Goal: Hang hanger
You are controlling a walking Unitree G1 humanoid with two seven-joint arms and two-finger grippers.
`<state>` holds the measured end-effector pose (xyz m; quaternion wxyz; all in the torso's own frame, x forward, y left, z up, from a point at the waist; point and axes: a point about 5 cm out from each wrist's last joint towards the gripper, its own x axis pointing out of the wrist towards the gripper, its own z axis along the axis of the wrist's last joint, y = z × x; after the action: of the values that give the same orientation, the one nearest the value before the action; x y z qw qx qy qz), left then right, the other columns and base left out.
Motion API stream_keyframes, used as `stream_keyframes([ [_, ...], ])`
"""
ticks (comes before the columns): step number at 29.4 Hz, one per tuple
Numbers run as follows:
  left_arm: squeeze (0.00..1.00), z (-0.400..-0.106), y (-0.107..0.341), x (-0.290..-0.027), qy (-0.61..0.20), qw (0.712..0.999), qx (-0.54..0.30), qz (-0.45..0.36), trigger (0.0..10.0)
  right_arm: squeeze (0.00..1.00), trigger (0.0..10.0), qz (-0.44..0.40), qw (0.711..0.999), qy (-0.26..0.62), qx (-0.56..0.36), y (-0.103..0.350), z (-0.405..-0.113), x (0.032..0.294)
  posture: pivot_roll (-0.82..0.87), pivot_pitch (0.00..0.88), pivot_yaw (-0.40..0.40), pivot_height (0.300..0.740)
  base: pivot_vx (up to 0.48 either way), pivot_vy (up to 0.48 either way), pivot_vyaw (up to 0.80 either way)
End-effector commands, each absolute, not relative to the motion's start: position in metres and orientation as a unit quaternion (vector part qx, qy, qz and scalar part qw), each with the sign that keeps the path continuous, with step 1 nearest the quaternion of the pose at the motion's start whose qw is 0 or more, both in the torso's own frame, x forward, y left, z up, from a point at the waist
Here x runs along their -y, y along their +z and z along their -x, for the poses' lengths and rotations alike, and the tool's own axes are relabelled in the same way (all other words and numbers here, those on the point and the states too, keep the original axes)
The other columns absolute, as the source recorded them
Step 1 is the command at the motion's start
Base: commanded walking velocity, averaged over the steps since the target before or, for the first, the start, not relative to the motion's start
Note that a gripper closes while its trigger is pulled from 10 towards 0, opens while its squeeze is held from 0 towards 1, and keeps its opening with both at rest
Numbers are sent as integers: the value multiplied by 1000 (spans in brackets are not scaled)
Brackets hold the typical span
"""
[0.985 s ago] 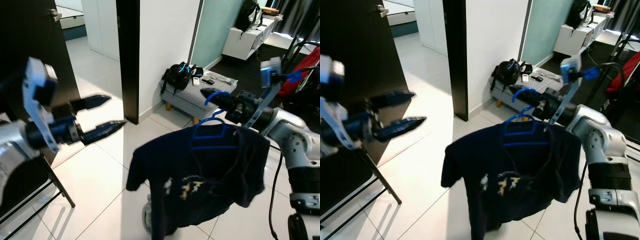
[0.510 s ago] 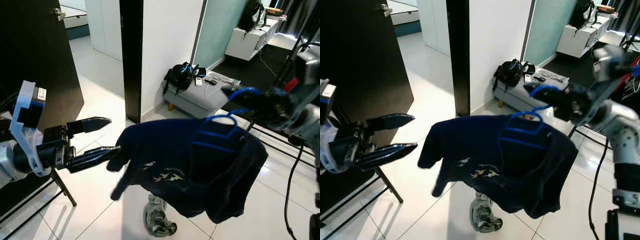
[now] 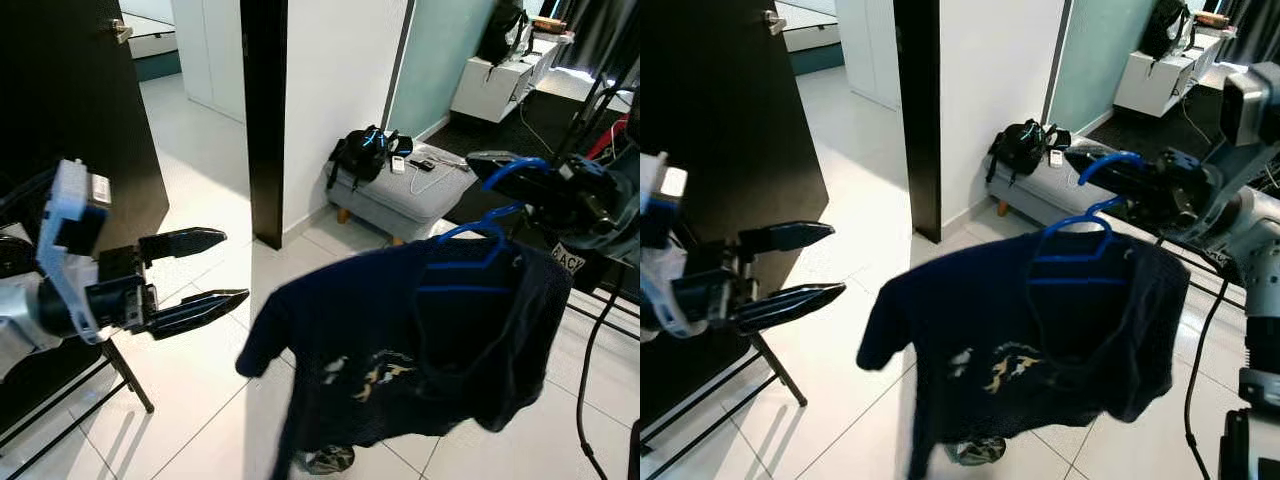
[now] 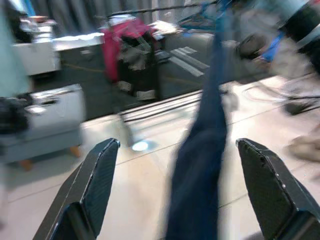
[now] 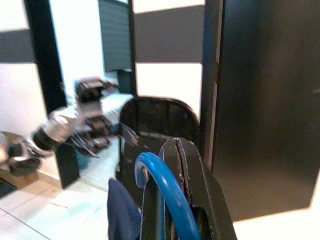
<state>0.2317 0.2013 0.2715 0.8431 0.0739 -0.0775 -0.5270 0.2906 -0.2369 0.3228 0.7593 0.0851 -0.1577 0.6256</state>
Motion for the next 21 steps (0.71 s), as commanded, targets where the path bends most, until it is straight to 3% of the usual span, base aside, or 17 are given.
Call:
stream_keyframes([
  [1, 0, -235, 274, -201, -513, 848, 81, -104, 10000, 0, 0, -74, 738, 640, 200, 345, -281, 238, 26, 0, -54, 740, 0, 0, 0],
  [15, 0, -227, 267, -193, -549, 828, 67, -93, 10000, 0, 0, -70, 736, 634, 227, 355, -278, 247, 21, 0, -45, 740, 0, 0, 0],
  [21, 0, -226, 279, -204, -545, 830, 89, -75, 10000, 0, 0, -51, 749, 628, 208, 353, -278, 249, 21, 0, -47, 740, 0, 0, 0],
])
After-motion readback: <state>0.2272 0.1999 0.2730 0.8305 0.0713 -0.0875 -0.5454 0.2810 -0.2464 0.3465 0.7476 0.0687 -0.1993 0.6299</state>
